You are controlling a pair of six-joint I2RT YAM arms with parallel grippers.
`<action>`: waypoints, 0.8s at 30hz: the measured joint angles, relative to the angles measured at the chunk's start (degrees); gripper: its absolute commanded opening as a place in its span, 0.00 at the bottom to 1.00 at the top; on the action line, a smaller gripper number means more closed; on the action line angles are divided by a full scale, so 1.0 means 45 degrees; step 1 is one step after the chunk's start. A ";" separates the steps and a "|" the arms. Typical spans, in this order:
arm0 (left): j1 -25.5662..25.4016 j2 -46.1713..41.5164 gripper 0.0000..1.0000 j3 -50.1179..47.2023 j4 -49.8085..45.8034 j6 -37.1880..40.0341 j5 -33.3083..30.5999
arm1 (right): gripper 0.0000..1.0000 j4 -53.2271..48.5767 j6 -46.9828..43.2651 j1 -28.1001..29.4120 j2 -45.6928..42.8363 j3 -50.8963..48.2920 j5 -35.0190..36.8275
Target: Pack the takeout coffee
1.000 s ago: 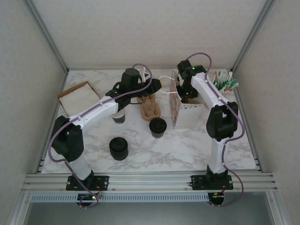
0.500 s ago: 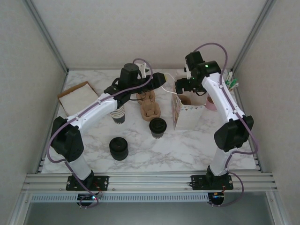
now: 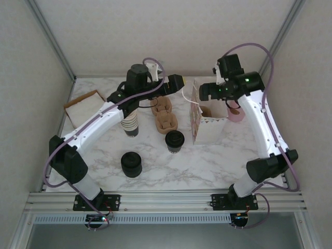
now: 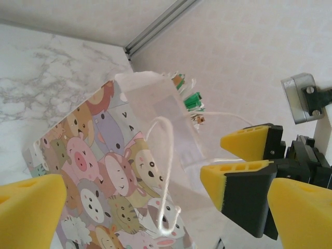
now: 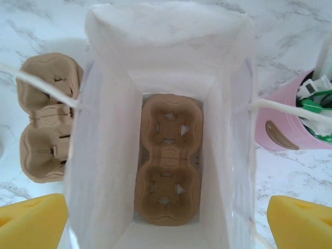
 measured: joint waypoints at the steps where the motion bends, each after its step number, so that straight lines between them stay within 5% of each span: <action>1: 0.0000 -0.0185 1.00 -0.0005 0.0015 0.0049 -0.0044 | 0.99 -0.0005 0.0044 0.0015 -0.0219 -0.0044 -0.0044; 11: 0.0000 -0.3128 1.00 -0.1812 0.0194 0.0291 -0.1010 | 0.95 0.0000 0.0607 0.1117 -0.2438 -0.0976 -0.1156; 24: 0.0209 -0.5654 1.00 -0.5129 0.0010 0.0767 -0.2589 | 0.83 0.0097 0.1292 0.5931 -0.3055 -0.3400 -0.1506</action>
